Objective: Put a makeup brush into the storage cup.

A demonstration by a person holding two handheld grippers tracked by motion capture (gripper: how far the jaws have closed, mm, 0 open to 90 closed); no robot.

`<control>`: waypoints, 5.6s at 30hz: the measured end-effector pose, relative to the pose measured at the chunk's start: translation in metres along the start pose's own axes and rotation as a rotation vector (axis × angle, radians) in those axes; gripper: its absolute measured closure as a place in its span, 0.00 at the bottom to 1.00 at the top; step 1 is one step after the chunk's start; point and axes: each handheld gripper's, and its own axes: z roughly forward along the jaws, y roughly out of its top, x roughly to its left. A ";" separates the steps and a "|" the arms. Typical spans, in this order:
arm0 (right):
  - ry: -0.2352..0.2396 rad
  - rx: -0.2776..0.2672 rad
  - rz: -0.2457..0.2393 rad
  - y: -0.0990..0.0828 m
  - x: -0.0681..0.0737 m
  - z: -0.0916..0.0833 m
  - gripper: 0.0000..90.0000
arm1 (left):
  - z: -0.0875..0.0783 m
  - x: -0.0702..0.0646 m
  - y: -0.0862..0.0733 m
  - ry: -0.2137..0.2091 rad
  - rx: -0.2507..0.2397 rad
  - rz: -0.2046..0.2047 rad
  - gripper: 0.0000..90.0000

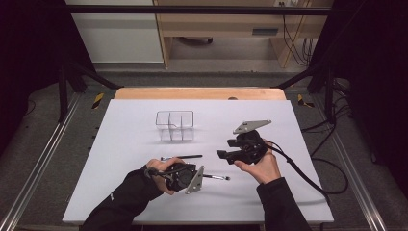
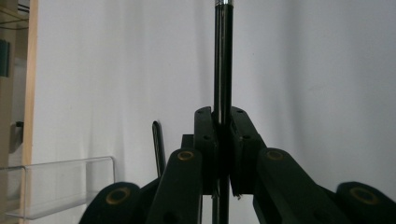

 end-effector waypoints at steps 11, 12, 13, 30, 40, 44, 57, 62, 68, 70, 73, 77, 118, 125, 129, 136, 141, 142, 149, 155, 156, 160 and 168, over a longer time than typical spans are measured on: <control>-0.092 -0.089 0.024 -0.007 -0.006 -0.006 0.24 | -0.002 0.000 -0.008 -0.013 -0.030 -0.115 0.92; -0.101 -0.098 0.025 -0.007 -0.006 -0.007 0.21 | -0.001 0.000 -0.008 -0.012 -0.030 -0.124 0.92; -0.104 -0.103 0.027 -0.008 -0.006 -0.008 0.20 | -0.001 0.000 -0.009 -0.011 -0.030 -0.136 0.92; -0.186 -0.189 0.095 -0.017 -0.011 -0.015 0.07 | -0.005 -0.002 -0.028 0.024 -0.105 -0.394 0.92; -0.185 -0.232 0.107 -0.027 -0.010 -0.015 0.05 | -0.001 -0.005 -0.036 0.042 -0.141 -0.536 0.92; -0.181 -0.247 0.111 -0.029 -0.008 -0.015 0.04 | -0.001 -0.007 -0.038 0.068 -0.141 -0.581 0.92; -0.146 -0.256 0.139 -0.034 0.002 -0.007 0.05 | 0.001 -0.012 -0.044 0.115 -0.188 -0.744 0.92; -0.137 -0.267 0.150 -0.035 0.004 -0.004 0.04 | 0.003 -0.012 -0.045 0.136 -0.206 -0.790 0.92; -0.128 -0.276 0.162 -0.037 0.007 0.000 0.05 | 0.005 -0.014 -0.044 0.158 -0.223 -0.832 0.92; -0.123 -0.286 0.169 -0.037 0.008 0.002 0.05 | 0.005 -0.014 -0.043 0.164 -0.227 -0.839 0.92; -0.112 -0.296 0.179 -0.038 0.010 0.004 0.06 | 0.006 -0.014 -0.041 0.174 -0.234 -0.854 0.92; -0.104 -0.304 0.198 -0.038 0.012 0.008 0.08 | 0.008 -0.014 -0.038 0.185 -0.238 -0.874 0.92; -0.025 -0.351 0.333 -0.044 0.024 0.031 0.32 | 0.023 -0.015 -0.006 0.221 -0.278 -0.947 0.92; -0.020 -0.360 0.358 -0.044 0.025 0.033 0.41 | 0.023 -0.016 -0.001 0.221 -0.284 -0.957 0.92; -0.015 -0.364 0.367 -0.044 0.025 0.034 0.46 | 0.024 -0.016 0.002 0.219 -0.285 -0.958 0.92; -0.012 -0.345 0.374 -0.045 0.025 0.038 0.54 | 0.027 -0.019 0.008 0.210 -0.287 -0.961 0.92; -0.007 -0.343 0.385 -0.045 0.025 0.038 0.63 | 0.028 -0.021 0.010 0.210 -0.287 -0.957 0.92; -0.003 -0.345 0.390 -0.045 0.025 0.038 0.65 | 0.028 -0.021 0.011 0.211 -0.288 -0.957 0.92; 0.015 -0.351 0.410 -0.047 0.022 0.037 0.77 | 0.029 -0.022 0.012 0.208 -0.293 -0.959 0.92; 0.023 -0.360 0.422 -0.048 0.020 0.035 0.86 | 0.029 -0.022 0.013 0.207 -0.298 -0.960 0.92; 0.025 -0.361 0.424 -0.049 0.020 0.035 0.86 | 0.029 -0.022 0.013 0.207 -0.297 -0.960 0.92; 0.057 -0.368 0.438 -0.050 0.019 0.034 0.89 | 0.029 -0.023 0.013 0.204 -0.301 -0.959 0.92; 0.116 -0.372 0.420 -0.050 0.020 0.032 0.93 | 0.028 -0.020 0.011 0.205 -0.311 -0.955 0.75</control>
